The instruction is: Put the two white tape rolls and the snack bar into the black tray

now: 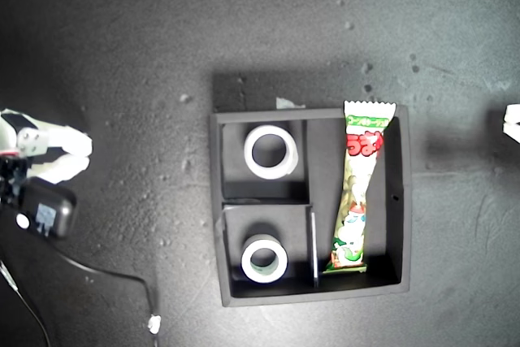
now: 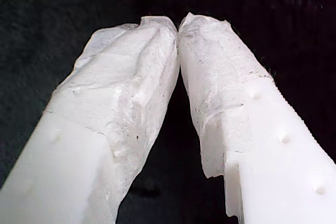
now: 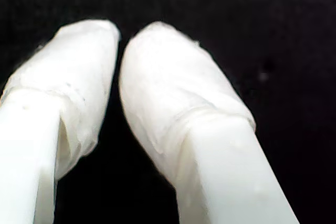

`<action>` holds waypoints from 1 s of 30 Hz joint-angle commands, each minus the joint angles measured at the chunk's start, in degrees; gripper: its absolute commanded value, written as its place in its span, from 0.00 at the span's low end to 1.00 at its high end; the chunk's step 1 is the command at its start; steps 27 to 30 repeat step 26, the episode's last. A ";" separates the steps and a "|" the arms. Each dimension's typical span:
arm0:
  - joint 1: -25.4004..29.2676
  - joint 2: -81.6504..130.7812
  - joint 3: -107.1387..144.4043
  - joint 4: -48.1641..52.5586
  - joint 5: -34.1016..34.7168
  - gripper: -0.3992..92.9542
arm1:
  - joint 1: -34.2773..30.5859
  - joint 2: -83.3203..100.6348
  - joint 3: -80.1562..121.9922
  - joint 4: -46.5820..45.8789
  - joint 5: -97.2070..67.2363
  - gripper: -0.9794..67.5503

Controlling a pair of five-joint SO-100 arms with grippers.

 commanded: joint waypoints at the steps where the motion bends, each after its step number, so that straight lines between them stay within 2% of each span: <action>1: -0.44 2.81 3.25 3.16 -0.09 0.01 | 0.35 0.44 0.70 3.25 2.64 0.01; 4: -0.18 2.81 3.25 3.16 7.91 0.01 | -0.09 0.44 0.70 3.25 2.11 0.01; 30: -0.18 2.81 3.25 3.16 7.56 0.01 | -2.46 0.44 0.70 3.25 2.02 0.02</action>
